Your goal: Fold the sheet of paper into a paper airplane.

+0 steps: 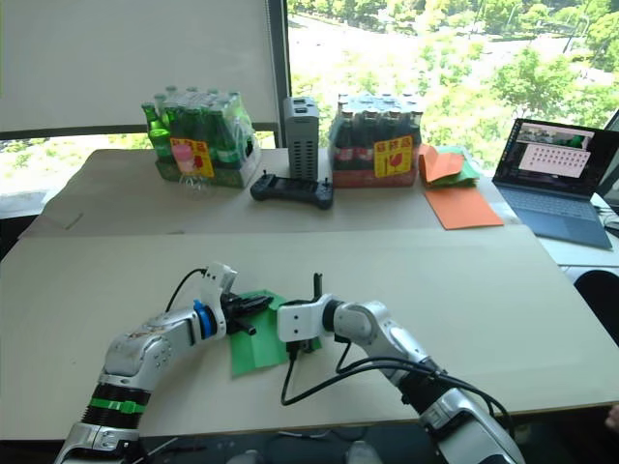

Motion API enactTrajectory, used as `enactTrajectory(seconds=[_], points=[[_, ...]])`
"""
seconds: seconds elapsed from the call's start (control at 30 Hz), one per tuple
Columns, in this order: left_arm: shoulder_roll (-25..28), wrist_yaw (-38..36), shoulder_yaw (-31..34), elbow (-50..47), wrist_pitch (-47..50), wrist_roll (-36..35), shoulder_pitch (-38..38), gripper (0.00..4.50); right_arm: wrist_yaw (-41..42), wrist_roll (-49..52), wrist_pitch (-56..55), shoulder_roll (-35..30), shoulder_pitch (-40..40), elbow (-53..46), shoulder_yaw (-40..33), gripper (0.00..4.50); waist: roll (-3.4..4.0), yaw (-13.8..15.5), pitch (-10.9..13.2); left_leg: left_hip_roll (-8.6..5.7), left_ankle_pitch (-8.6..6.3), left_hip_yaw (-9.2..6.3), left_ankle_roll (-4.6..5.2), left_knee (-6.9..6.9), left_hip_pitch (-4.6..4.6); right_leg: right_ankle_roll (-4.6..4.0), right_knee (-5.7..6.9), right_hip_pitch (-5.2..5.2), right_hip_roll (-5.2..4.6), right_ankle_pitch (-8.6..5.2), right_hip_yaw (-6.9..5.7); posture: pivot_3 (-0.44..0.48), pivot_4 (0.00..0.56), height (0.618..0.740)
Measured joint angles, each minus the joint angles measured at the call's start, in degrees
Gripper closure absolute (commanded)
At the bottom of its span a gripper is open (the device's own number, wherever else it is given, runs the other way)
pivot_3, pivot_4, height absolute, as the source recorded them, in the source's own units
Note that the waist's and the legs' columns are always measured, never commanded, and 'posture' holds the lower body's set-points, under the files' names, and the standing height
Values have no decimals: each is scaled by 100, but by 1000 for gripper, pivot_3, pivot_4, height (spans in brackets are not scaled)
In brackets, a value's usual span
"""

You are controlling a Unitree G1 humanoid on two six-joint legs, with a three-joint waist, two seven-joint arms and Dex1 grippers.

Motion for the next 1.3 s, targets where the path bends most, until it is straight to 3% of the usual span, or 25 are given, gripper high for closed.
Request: enactTrajectory(seconds=[0.17, 0.27, 0.37, 0.5, 0.63, 0.97, 1.3], points=[[-14, -27, -5, 21, -9, 23, -1, 4500, 502, 448, 207, -36, 250, -439, -122, 2544, 0, 9, -1, 1, 0, 0, 0, 0, 8, 0, 1, 7, 1, 0, 0, 0, 150, 727], [-18, -31, -1, 24, -10, 37, -2, 4500, 793, 1043, 973, 219, 506, -750, -407, 1577, 0, 9, -1, 1, 0, -1, 0, 0, 9, 0, 5, 7, 2, 0, 0, 0, 150, 727], [-30, -33, 2, 24, -9, 39, -3, 4500, 883, 1599, 1794, 523, 619, -979, -719, 1577, 0, 14, -1, 1, 0, -3, 0, 0, 7, 0, 5, 6, 2, 0, 0, 0, 150, 727], [-87, -27, 11, 24, -2, 42, -4, 4500, 535, 2118, 2821, 979, 585, -1239, -1299, 3069, 0, 24, -1, 0, 0, -4, 0, 0, 6, 0, 5, 5, 1, 0, -1, 0, 150, 727], [-102, -26, 12, 24, 3, 42, -5, 4500, 159, 2123, 3103, 1070, 513, -1211, -1411, 4484, 0, 23, -1, 0, 0, -3, 0, 0, 5, 0, 4, 4, 1, 0, -1, 0, 150, 727], [-161, 37, 49, 24, 35, 35, -15, 4500, 35, 1880, 3108, 905, 799, -1007, -937, 4484, 0, 15, -1, -1, 0, -3, 0, 0, 5, 0, 5, 4, 0, 0, -1, 0, 150, 727], [-330, 164, 53, 106, 34, 43, -115, 4500, -175, 1747, 3134, 904, 797, -992, -922, 4484, 0, 24, -1, -1, 0, -3, 0, 0, 5, 0, 4, 4, 0, 0, -1, 0, 150, 727]])
